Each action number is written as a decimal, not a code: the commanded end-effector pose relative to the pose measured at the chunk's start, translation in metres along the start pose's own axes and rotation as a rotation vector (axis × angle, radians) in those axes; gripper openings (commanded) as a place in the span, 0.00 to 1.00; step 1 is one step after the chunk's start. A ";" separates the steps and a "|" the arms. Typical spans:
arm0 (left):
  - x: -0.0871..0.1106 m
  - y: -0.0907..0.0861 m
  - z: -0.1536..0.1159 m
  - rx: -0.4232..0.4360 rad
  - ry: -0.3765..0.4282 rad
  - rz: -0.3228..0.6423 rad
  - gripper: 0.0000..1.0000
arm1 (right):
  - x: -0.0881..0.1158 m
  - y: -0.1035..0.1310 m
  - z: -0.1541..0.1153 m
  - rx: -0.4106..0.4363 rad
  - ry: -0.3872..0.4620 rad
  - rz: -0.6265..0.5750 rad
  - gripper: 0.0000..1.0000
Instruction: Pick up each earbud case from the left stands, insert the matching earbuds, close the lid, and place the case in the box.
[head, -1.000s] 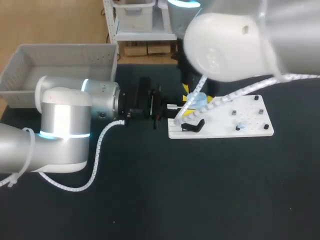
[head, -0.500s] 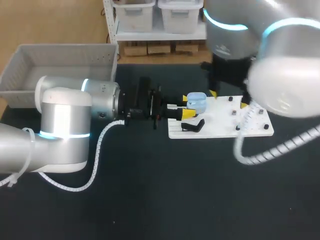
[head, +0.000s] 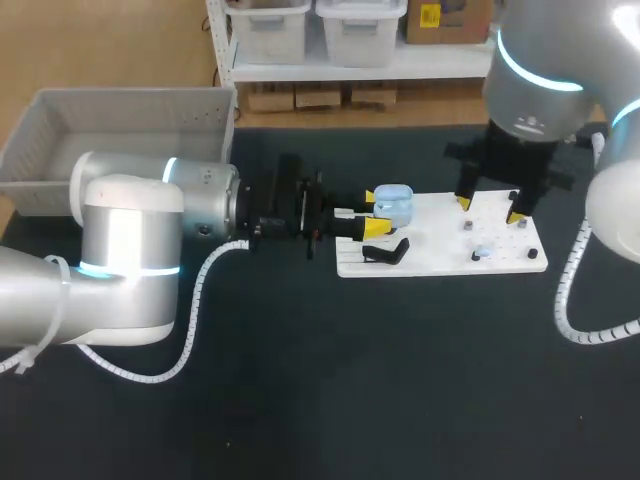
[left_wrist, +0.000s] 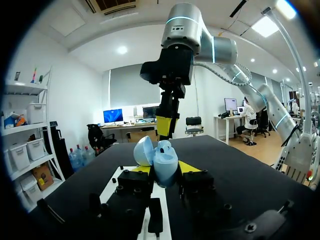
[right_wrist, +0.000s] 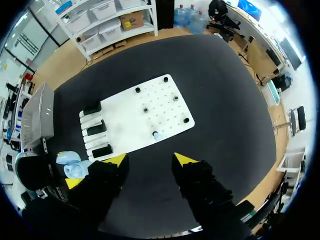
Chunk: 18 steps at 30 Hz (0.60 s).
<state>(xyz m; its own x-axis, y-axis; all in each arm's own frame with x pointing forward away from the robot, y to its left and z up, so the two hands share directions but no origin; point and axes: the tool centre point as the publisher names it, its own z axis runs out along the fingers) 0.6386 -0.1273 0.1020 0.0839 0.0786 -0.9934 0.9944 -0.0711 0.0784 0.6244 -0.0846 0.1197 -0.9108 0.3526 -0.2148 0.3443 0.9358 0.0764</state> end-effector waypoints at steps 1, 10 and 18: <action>0.001 -0.001 0.001 -0.005 -0.002 0.003 0.00 | -0.003 -0.008 0.019 0.001 0.000 -0.036 0.55; 0.001 -0.001 0.001 -0.005 -0.002 0.003 0.00 | -0.004 -0.023 0.052 -0.032 -0.007 -0.129 0.47; 0.001 -0.001 0.001 -0.005 -0.002 0.003 0.00 | -0.004 -0.026 0.080 -0.059 0.020 -0.204 0.44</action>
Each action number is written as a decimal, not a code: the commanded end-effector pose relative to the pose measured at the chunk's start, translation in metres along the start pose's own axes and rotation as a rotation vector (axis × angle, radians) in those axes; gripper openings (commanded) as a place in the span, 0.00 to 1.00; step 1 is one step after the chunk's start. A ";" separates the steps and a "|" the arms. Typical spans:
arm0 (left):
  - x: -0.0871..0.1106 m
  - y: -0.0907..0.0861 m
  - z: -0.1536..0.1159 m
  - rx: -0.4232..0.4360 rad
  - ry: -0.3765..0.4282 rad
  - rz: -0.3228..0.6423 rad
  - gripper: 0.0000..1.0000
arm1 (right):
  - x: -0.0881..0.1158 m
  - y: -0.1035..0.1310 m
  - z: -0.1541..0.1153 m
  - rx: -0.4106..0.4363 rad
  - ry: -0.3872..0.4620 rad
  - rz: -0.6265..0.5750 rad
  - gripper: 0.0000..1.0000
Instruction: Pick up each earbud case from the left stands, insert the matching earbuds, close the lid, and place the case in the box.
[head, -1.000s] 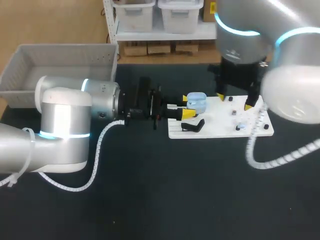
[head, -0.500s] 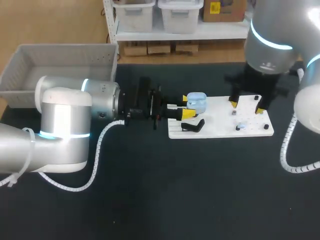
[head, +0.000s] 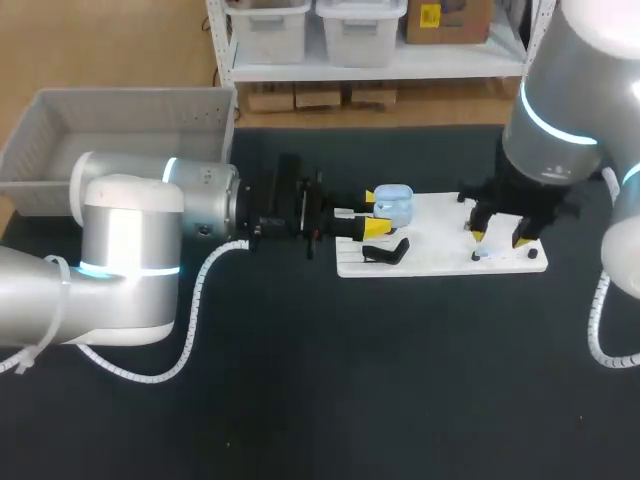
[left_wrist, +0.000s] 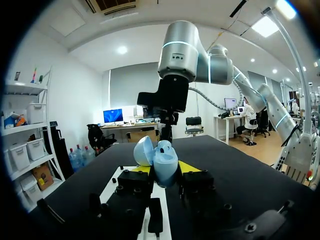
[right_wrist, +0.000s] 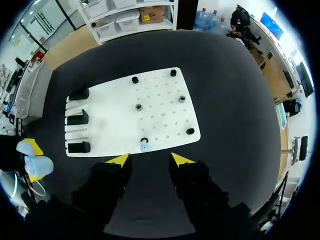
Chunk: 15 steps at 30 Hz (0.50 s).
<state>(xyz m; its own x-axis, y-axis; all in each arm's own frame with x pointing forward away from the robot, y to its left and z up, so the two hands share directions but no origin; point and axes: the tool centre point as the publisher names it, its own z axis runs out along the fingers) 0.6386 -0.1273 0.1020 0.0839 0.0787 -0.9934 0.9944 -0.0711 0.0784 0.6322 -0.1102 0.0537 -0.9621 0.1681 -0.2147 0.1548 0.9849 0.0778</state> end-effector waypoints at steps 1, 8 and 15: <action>0.001 -0.001 0.001 -0.005 -0.002 0.003 0.00 | -0.003 0.000 0.017 -0.019 0.006 -0.021 0.44; 0.001 -0.001 0.001 -0.005 -0.002 0.003 0.00 | -0.009 0.005 0.027 -0.054 0.017 -0.047 0.45; 0.001 -0.001 0.001 -0.005 -0.002 0.003 0.00 | -0.009 0.006 0.033 -0.068 0.032 -0.046 0.45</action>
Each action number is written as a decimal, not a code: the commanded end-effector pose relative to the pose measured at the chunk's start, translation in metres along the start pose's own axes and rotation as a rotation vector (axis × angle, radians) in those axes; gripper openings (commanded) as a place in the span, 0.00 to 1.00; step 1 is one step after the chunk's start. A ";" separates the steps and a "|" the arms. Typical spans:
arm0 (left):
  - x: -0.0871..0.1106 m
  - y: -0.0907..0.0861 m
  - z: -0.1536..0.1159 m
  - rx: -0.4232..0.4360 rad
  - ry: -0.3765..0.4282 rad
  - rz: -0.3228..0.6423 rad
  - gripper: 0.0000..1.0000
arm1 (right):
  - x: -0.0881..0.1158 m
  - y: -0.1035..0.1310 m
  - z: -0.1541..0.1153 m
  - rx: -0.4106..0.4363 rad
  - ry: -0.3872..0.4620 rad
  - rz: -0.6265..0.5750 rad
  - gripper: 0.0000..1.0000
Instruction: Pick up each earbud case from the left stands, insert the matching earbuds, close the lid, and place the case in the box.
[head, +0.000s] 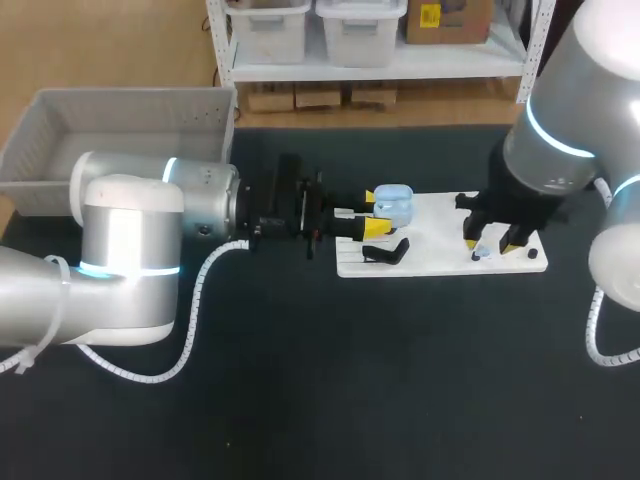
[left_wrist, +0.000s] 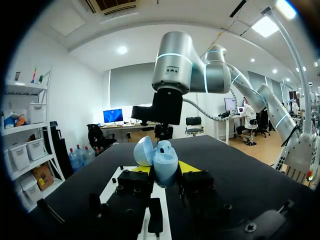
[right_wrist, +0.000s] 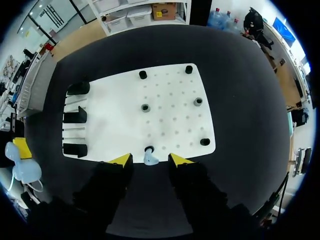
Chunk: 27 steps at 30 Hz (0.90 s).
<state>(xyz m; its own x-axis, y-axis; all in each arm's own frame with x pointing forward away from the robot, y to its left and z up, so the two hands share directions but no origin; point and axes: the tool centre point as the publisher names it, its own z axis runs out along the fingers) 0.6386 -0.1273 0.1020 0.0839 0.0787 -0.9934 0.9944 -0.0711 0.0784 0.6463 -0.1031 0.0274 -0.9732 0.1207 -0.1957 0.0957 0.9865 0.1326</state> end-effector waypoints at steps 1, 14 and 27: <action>0.001 -0.001 0.001 -0.005 -0.002 0.003 0.00 | -0.002 -0.002 0.005 -0.001 0.009 0.002 0.44; 0.001 -0.001 0.001 -0.005 -0.002 0.003 0.00 | -0.003 -0.007 0.004 -0.032 0.026 0.024 0.39; 0.001 -0.001 0.001 -0.005 -0.002 0.003 0.00 | 0.001 -0.002 0.008 -0.039 0.053 0.014 0.33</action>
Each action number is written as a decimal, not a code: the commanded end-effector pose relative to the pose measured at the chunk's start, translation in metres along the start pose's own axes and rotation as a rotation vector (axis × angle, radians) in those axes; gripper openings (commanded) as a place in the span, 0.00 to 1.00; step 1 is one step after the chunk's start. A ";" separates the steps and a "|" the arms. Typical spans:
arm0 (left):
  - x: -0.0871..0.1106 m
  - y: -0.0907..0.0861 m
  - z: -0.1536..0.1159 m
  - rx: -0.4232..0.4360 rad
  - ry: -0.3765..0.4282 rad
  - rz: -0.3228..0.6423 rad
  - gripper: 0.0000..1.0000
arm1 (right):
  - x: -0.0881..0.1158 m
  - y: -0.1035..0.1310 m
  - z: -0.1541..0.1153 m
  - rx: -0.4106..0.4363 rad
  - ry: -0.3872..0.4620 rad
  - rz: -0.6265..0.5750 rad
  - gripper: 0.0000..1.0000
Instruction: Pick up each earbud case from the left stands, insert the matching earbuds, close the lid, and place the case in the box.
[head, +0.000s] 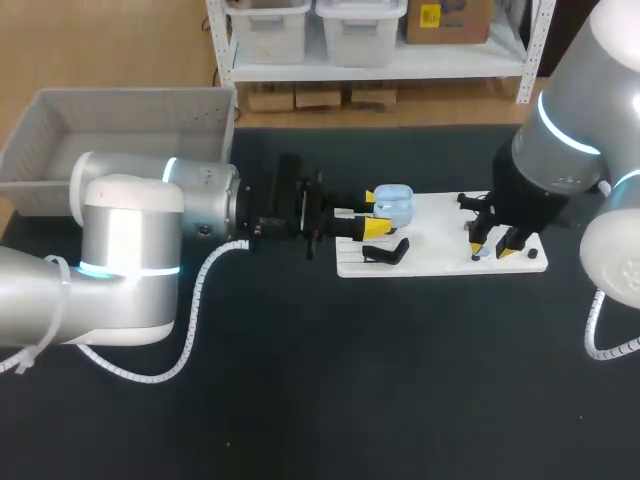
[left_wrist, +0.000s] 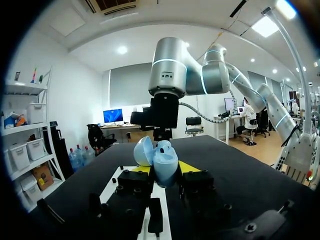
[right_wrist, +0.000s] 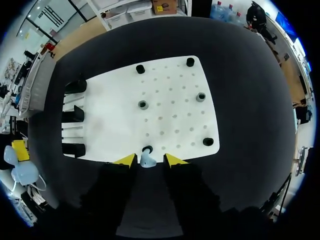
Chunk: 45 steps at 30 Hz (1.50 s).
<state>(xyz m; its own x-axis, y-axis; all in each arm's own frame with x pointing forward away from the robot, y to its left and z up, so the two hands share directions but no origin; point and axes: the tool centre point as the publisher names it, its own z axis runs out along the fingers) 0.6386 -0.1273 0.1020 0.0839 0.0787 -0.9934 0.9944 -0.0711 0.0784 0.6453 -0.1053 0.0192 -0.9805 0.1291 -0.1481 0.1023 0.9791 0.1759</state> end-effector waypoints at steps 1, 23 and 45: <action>0.001 -0.001 0.001 -0.005 -0.002 0.003 0.00 | -0.001 0.001 0.001 0.004 0.010 0.001 0.32; 0.001 -0.001 0.001 -0.005 -0.002 0.003 0.00 | -0.001 0.006 0.004 0.013 0.014 0.008 0.26; 0.001 -0.001 0.001 -0.005 -0.002 0.003 0.00 | -0.003 0.003 0.009 0.030 0.021 0.022 0.16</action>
<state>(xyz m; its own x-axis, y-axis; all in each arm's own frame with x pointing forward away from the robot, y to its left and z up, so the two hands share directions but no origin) 0.6386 -0.1273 0.1020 0.0839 0.0787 -0.9934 0.9944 -0.0711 0.0784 0.6492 -0.1017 0.0121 -0.9810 0.1470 -0.1264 0.1273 0.9802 0.1517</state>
